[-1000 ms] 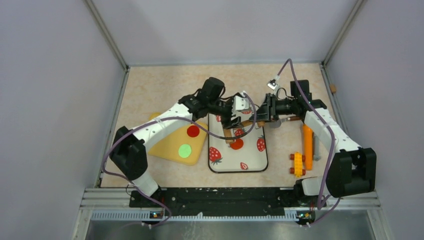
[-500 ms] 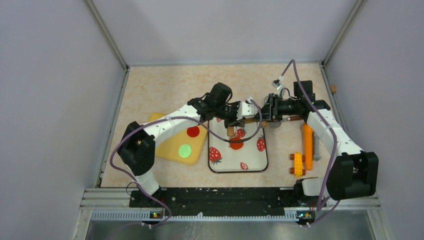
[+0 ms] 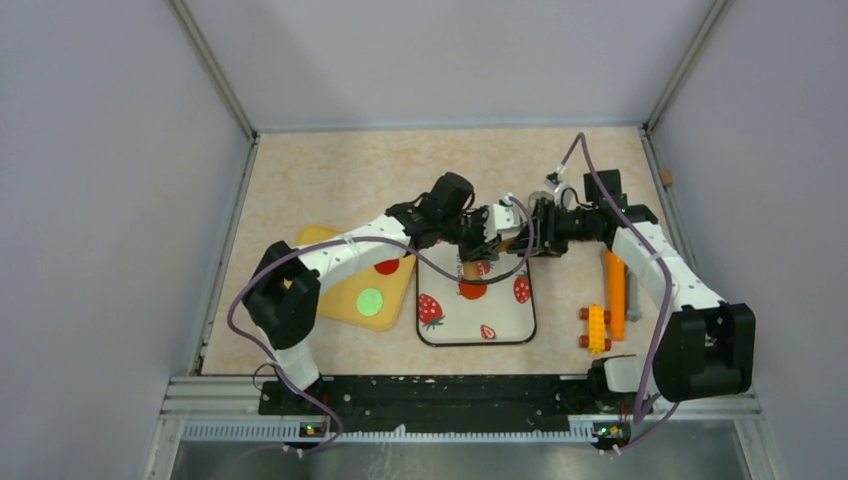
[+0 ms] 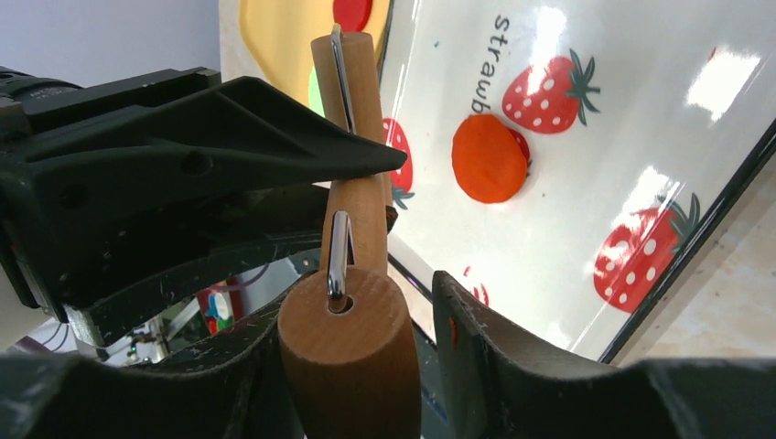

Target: Roll out the dumpling wrappers from the dough

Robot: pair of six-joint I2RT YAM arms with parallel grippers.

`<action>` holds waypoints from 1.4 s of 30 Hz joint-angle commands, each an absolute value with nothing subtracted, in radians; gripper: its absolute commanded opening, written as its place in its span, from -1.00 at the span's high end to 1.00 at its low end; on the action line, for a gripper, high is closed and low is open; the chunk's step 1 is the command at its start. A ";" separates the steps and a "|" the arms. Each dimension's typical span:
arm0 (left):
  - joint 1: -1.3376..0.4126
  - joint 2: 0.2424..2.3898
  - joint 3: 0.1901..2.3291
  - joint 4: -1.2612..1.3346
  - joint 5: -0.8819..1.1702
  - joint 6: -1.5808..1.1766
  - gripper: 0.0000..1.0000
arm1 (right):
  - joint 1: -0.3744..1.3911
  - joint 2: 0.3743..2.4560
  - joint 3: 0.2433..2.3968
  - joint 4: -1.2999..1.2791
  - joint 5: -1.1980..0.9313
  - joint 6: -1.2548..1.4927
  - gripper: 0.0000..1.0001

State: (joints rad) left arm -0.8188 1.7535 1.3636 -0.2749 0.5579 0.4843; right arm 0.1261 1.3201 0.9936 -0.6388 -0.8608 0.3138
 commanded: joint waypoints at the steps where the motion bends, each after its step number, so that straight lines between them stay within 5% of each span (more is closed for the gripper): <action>1: -0.832 1.761 1.348 -0.182 0.597 0.429 1.00 | 0.124 1.335 0.974 -0.586 -0.895 0.363 0.07; 7: -0.840 1.773 1.333 -0.171 0.604 0.404 1.00 | 0.124 1.358 0.956 -0.521 -0.939 0.422 0.35; 13: -0.839 1.786 1.302 -0.115 0.596 0.378 1.00 | 0.124 1.382 0.962 -0.586 -0.884 0.351 1.00; 42: -0.819 1.895 1.180 -0.010 0.472 0.200 1.00 | 0.189 1.550 0.979 -0.625 -0.580 0.227 1.00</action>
State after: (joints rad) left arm -0.8436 1.9026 1.2221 -0.0204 0.5301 0.2337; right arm 0.1589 1.5215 0.9638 -0.6170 -0.7391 0.2440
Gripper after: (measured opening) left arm 0.294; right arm 0.341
